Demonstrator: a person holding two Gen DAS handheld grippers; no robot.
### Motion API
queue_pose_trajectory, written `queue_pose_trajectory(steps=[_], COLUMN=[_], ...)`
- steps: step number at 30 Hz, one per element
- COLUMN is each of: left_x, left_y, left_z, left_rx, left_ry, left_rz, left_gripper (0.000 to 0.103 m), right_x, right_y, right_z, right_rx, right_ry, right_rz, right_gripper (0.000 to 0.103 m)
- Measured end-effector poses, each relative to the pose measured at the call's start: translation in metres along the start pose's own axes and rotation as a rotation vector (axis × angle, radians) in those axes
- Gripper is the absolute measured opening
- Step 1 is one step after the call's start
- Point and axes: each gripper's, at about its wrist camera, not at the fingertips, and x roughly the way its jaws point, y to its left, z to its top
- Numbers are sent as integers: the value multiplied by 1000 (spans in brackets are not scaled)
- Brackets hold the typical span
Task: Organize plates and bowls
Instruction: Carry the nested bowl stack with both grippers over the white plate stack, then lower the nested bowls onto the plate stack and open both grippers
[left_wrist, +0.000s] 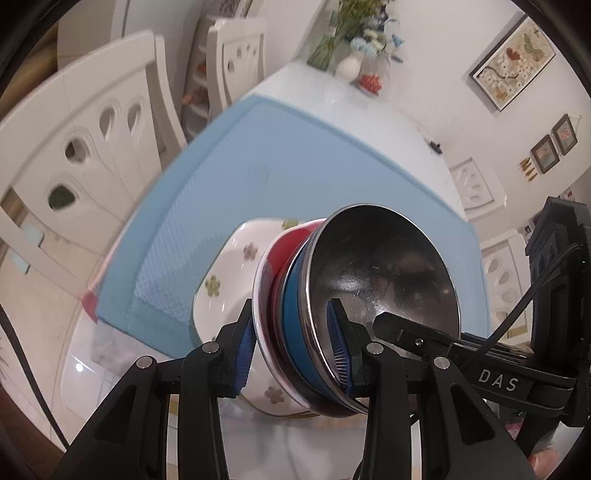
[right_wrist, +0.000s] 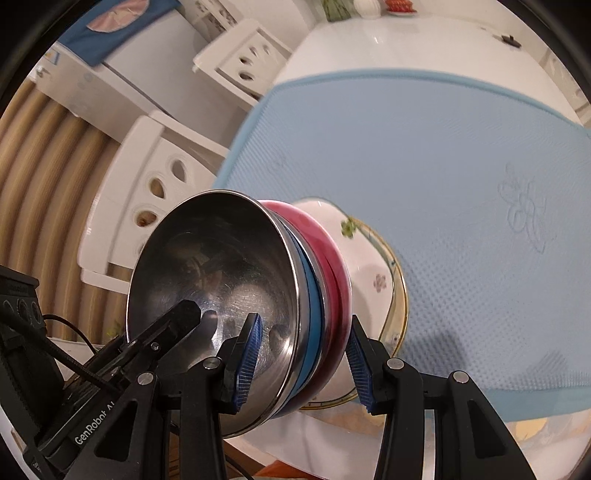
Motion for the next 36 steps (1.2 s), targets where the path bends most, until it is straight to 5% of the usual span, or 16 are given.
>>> queue_pose_trajectory(steps=[22,31,36], left_x=[23,-2,-23], left_y=[21,26,32], left_z=[10,5,-5], left_rx=[-23,11,15], left_ry=[56,29,-23], left_rz=[-67,-104,-62], left_gripper=[34,42,43], right_x=[17,-8,-34], right_y=[-19,-18,-7], right_z=[2,-10,-28], right_rx=[91,112,94], right_ry=[42,-3,-42], right_rz=[-15,-13,-53], right_gripper=[45,50,51])
